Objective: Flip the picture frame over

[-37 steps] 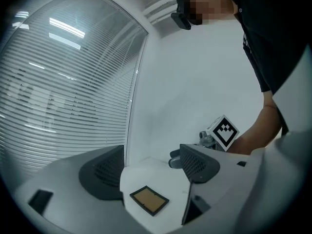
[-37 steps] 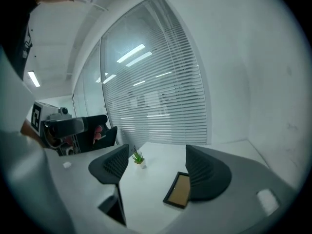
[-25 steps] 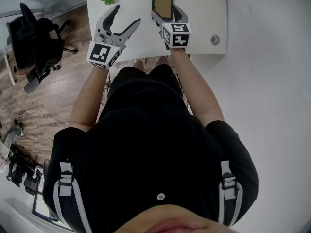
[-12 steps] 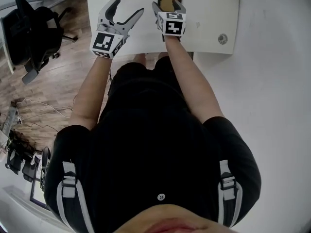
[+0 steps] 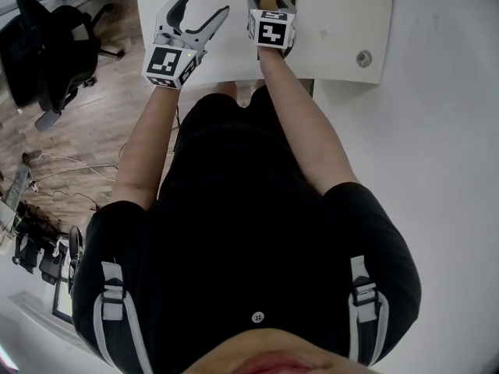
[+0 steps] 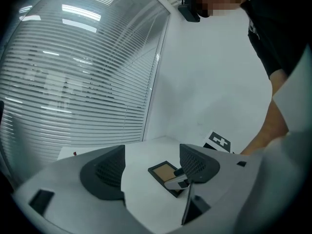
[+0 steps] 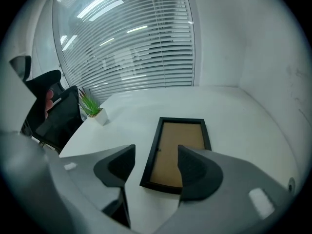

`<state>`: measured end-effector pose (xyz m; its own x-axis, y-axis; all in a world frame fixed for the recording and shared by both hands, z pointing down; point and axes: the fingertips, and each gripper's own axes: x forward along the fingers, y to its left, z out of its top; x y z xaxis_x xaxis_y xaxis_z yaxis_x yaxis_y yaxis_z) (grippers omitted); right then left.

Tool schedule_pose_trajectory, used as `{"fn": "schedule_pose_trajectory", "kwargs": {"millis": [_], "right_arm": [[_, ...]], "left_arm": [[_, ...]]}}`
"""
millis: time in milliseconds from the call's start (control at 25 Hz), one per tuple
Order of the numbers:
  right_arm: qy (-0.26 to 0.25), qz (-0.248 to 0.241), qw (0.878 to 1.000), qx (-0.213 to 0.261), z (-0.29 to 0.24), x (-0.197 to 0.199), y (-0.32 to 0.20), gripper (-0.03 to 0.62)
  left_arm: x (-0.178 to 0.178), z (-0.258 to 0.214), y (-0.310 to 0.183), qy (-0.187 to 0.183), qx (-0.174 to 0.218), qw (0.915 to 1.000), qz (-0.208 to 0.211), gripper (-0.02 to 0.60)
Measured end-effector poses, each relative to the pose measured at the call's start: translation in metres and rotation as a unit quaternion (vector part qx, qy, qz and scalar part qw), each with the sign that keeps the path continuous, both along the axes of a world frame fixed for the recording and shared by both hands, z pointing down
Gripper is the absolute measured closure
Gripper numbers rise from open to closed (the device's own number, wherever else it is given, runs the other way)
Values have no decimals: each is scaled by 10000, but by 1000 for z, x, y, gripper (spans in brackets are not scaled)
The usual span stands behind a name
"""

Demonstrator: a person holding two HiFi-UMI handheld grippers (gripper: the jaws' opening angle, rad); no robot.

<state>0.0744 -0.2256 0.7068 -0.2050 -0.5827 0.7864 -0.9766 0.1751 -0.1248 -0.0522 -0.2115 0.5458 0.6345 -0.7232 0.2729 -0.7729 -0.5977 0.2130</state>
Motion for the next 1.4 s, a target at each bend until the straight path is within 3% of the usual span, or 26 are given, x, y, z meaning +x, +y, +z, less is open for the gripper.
{"fn": "schedule_pose_trajectory", "kwargs": {"millis": [560,840,1120,1400], "right_arm": [[238,92,9997,-45,13,-14,3,422],[377,53,9992,-118,22,-19,4,439],[743,-15,9972,-51,25,-16,6,523],[317,138,9994,-99,15,-16,7,545]], "left_arm": [[3,9,6,121,-172,9997,119,229],[-3,13,13,151,-243,9996,86,229],[-8,13,15,140,-223,9996,64,229],[-7,6,17,177,-180,9997,62,229]]}}
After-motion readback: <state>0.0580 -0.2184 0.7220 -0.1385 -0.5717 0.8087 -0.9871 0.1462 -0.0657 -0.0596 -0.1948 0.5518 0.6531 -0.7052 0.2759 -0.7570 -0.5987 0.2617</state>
